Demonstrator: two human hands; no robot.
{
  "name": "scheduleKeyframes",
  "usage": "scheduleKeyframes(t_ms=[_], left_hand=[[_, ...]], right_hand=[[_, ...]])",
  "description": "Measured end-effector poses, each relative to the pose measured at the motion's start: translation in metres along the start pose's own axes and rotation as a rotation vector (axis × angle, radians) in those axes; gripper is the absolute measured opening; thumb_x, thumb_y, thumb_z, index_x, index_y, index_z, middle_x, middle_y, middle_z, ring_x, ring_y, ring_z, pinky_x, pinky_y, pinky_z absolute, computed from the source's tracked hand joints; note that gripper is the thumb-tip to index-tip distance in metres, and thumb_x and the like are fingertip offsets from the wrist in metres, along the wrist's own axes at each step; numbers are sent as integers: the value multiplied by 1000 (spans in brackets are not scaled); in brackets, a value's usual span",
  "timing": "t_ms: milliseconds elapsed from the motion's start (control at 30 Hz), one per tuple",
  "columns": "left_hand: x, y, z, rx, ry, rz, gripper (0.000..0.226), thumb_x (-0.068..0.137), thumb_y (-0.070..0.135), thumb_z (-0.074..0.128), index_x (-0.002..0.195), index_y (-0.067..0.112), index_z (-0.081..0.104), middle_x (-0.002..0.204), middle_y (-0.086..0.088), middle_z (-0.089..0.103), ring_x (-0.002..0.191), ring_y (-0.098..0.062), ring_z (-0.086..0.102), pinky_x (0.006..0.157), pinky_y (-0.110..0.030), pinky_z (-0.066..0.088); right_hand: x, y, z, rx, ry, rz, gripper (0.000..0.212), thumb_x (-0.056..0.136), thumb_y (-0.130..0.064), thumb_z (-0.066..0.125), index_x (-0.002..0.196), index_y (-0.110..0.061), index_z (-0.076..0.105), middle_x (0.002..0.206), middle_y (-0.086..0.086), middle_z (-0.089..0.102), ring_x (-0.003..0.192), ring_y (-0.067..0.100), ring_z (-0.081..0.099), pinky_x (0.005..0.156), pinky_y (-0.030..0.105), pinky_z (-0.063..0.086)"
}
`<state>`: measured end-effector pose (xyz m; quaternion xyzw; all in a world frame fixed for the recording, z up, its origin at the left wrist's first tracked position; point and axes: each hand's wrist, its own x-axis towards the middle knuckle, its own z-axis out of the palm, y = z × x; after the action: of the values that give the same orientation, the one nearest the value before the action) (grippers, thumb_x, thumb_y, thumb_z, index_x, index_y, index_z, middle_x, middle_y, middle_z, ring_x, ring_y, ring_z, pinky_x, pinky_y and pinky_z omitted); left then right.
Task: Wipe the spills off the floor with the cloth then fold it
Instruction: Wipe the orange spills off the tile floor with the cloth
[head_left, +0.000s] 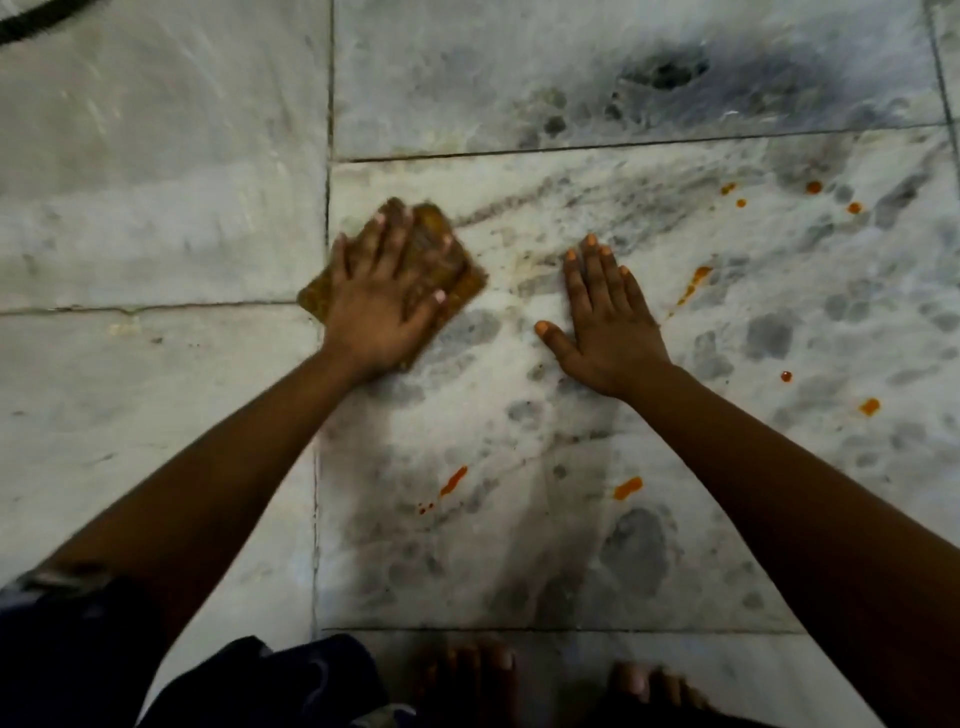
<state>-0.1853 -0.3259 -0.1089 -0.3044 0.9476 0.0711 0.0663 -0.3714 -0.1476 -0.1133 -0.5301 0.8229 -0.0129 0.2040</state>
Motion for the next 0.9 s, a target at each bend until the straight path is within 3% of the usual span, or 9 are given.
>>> scheduleKeyframes(t_ms=[133, 233, 400, 500, 600, 733, 900], left_hand=[[85, -15, -16, -37, 2, -267, 64, 96, 51, 22, 152, 22, 8, 160, -6, 1, 146, -27, -3, 115, -54, -2], [117, -4, -27, -86, 7, -353, 63, 99, 47, 23, 151, 19, 3, 160, -8, -3, 146, -26, -7, 115, -55, -6], [1, 23, 3, -68, 87, -82, 63, 93, 50, 20, 150, 25, 10, 158, -9, 12, 146, -25, 8, 114, -44, -2], [-38, 17, 12, -66, 17, -65, 62, 91, 51, 18, 148, 28, 7, 159, -6, 9, 146, -22, 7, 113, -38, -3], [-7, 6, 2, -45, -5, -128, 67, 89, 55, 12, 150, 29, 7, 160, -2, 2, 146, -17, -1, 113, -39, -3], [75, 4, -22, -93, -42, -253, 63, 97, 52, 26, 151, 28, 2, 160, -1, -8, 146, -18, -10, 115, -47, -5], [95, 63, -22, 0, -166, -57, 62, 97, 55, 21, 150, 30, 3, 159, -2, -13, 145, -22, -16, 113, -51, -9]], right_hand=[[1, 0, 2, 4, 2, -3, 84, 85, -61, 13, 148, -10, -9, 156, 13, -16, 145, 25, -14, 114, 34, -10], [2, 2, -1, 1, -27, -10, 81, 91, -60, 18, 149, -10, -10, 156, 13, -17, 144, 25, -15, 115, 35, -10], [3, 4, 3, 18, -10, -23, 85, 84, -63, 11, 148, -12, -11, 156, 11, -17, 144, 23, -15, 114, 32, -12], [2, 5, 8, 16, 46, -32, 89, 80, -67, 2, 148, -11, -9, 157, 12, -14, 145, 24, -12, 113, 31, -13], [2, 6, 9, 24, 65, -46, 90, 79, -66, 1, 149, -10, -7, 157, 11, -14, 145, 23, -12, 112, 28, -15], [1, 6, 6, 23, 49, -41, 88, 82, -67, 6, 148, -11, -9, 156, 10, -17, 144, 22, -15, 112, 29, -14], [4, 12, -15, 129, -95, -46, 70, 98, -51, 21, 149, -11, -5, 158, 8, -13, 145, 17, -12, 113, 28, -11]])
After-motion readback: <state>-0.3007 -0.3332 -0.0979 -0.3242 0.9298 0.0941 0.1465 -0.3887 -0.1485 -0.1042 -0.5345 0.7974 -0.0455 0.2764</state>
